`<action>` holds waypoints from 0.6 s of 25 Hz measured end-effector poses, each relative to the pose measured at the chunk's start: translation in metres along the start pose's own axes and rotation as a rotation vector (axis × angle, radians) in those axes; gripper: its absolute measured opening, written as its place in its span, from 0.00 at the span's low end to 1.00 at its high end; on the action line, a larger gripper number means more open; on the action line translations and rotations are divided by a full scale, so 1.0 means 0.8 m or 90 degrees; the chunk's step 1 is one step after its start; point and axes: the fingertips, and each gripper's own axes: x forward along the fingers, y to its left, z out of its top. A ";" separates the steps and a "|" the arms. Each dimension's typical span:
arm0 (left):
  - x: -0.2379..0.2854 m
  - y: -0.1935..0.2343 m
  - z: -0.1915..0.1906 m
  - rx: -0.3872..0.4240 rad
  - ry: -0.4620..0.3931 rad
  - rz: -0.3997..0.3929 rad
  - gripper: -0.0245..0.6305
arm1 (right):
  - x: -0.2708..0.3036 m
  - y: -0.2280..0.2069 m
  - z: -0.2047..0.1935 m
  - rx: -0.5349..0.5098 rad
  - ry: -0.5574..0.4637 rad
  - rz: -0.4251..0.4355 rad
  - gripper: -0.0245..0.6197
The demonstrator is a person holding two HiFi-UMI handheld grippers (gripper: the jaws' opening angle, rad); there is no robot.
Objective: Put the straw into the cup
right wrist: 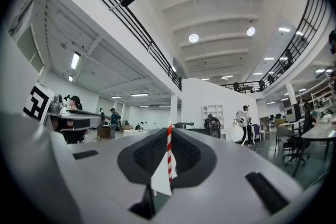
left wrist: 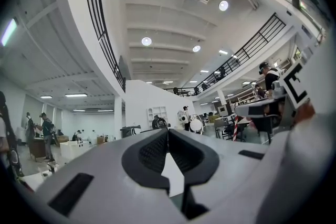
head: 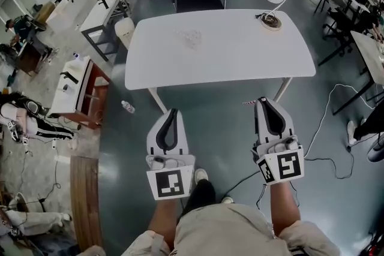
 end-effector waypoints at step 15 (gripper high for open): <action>0.110 0.141 -0.035 -0.026 -0.001 -0.021 0.05 | 0.169 0.057 -0.007 -0.033 0.022 -0.016 0.07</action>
